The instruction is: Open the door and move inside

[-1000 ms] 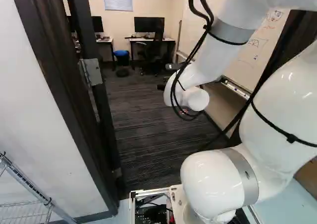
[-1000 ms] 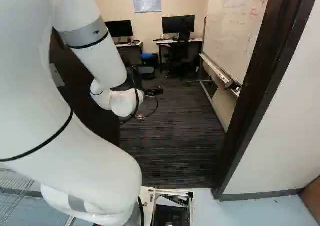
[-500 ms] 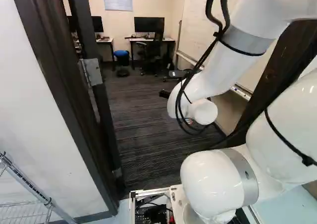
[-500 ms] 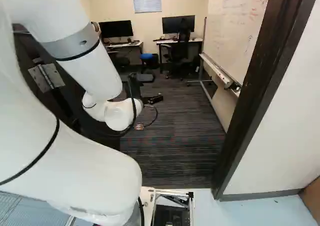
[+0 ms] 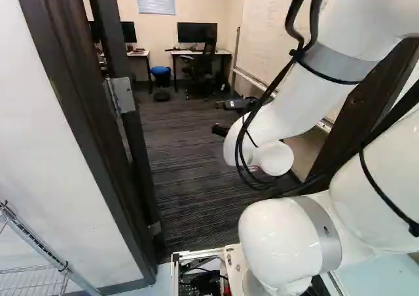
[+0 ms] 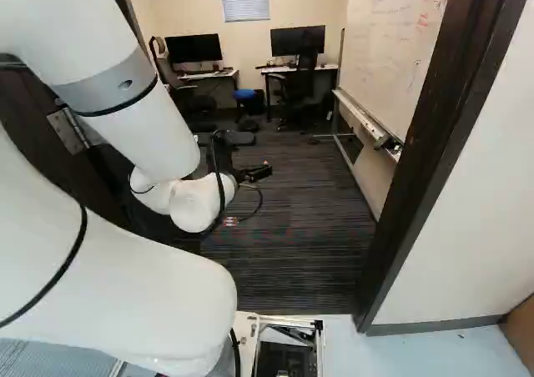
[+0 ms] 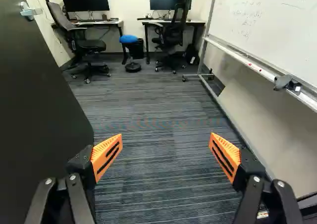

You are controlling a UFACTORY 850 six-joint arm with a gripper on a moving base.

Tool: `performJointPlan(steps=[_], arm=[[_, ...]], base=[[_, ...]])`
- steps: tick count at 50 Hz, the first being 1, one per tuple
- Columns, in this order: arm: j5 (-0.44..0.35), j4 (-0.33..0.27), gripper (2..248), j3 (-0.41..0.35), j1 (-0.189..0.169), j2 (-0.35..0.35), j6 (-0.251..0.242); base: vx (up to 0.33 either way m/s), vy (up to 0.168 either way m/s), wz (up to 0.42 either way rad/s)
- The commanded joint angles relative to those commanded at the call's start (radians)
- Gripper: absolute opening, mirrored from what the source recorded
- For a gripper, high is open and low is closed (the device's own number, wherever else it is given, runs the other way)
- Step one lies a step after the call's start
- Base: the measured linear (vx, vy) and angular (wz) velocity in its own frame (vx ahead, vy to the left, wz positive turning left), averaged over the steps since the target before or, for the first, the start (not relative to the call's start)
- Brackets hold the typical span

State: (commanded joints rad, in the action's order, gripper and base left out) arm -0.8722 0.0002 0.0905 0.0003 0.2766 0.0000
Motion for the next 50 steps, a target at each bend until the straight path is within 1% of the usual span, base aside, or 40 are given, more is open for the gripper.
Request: performJointPlan(steps=[29,50], arm=[[0.0,0.0,247,-0.003,0.0,0.003,0.0],[0.0,0.0,247,-0.003,0.0,0.003,0.0]], base=[[0.006,0.003,0.009],[0.103,0.003,-0.005]])
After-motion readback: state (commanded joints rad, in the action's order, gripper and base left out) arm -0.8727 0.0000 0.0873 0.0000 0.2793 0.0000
